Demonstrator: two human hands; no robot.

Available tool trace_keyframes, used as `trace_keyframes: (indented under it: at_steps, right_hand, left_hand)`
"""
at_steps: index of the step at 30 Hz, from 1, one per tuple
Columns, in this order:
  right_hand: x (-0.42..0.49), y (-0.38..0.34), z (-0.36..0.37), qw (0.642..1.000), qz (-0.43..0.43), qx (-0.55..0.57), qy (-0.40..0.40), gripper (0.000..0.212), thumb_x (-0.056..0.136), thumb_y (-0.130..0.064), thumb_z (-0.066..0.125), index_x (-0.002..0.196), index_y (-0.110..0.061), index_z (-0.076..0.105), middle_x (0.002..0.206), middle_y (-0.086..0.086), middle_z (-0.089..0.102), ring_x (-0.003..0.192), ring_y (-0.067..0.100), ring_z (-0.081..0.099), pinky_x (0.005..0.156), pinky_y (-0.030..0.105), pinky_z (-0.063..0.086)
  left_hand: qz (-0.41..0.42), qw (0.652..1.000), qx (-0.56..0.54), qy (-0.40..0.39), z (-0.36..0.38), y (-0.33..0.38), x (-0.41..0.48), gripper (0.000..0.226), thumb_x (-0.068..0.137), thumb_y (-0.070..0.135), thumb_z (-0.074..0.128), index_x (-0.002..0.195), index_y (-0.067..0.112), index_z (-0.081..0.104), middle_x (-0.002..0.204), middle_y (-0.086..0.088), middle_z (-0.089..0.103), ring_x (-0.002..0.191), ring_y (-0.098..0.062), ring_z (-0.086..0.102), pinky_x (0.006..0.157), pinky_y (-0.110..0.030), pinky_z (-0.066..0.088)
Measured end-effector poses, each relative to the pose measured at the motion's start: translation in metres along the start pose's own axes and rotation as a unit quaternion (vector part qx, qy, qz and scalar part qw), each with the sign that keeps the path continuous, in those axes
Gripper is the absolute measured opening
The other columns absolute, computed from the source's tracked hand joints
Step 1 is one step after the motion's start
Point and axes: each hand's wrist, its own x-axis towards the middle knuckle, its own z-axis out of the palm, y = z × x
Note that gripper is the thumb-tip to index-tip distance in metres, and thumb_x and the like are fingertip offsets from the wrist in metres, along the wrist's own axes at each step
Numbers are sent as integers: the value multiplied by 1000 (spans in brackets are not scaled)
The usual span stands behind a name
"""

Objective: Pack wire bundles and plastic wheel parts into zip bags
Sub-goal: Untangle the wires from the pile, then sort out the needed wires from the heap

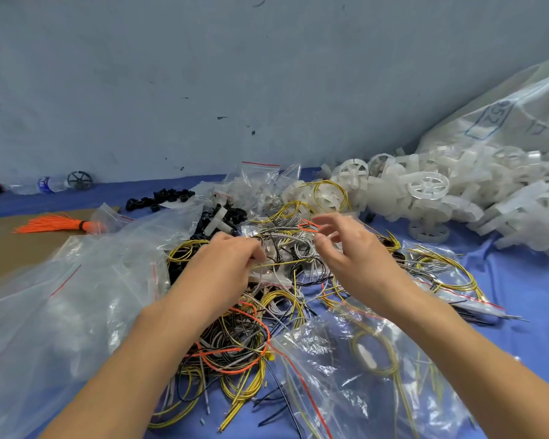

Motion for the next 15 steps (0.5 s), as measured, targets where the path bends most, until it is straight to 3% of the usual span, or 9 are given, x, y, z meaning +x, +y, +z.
trace_keyframes:
  at_steps: [4,7,10,15]
  right_hand:
    - [-1,0,3,1000,-3,-11,-9,33,101,-34,47,132,-24,53,119,-6,59,109,9,51,94,27,40]
    - [-2,0,2,1000,-2,-10,-8,33,100,-34,47,132,-25,54,118,-7,57,108,7,51,91,24,39]
    - [-3,-1,-1,1000,-2,-1,0,32,100,-33,48,130,-25,55,116,-9,56,108,7,51,90,24,38]
    - [-3,-2,-5,1000,1,-4,5,32,100,-33,47,130,-27,54,120,-10,57,109,5,51,95,28,41]
  left_hand:
    - [-69,995,-74,-22,4,-4,-7,16,99,23,50,114,31,49,103,7,65,86,-10,63,81,-38,54]
    - [-73,991,-109,-29,15,-7,-12,19,100,31,47,119,33,49,106,11,62,89,-2,60,76,-28,49]
    - [-112,980,-158,36,22,-10,-14,14,101,32,45,113,34,52,111,12,53,88,5,54,68,-18,41]
    - [-195,975,-107,-9,29,-13,-8,28,98,43,47,112,22,59,109,2,61,95,-13,58,84,-35,50]
